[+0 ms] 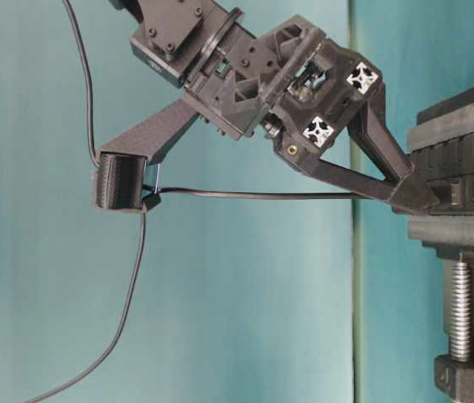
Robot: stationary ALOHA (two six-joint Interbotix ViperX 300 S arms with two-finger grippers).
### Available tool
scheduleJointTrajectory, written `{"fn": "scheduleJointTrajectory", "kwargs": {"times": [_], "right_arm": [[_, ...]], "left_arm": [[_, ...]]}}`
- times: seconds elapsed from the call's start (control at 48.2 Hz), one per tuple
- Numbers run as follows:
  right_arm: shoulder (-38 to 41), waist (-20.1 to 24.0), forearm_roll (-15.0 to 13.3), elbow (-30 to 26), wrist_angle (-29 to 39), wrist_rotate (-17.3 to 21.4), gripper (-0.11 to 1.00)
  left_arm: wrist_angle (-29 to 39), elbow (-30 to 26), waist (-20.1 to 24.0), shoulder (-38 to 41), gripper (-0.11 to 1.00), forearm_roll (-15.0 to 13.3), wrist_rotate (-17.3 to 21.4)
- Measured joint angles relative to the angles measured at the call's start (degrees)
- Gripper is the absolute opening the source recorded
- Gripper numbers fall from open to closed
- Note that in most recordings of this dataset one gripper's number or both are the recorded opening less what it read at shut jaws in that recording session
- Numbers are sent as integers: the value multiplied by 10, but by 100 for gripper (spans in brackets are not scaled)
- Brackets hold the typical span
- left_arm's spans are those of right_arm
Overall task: Insert the USB into the second port from the front of the fixed hub.
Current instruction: 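Lift the plug with the right gripper and align it with the second port, then push the plug down into the second hub port with the right gripper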
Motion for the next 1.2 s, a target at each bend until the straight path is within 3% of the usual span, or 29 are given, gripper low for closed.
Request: {"fn": "scheduleJointTrajectory", "kwargs": {"times": [1.203], "right_arm": [[12, 2, -1, 1, 10, 0, 7]], "left_arm": [[0, 0, 0, 0, 0, -1, -16]]}}
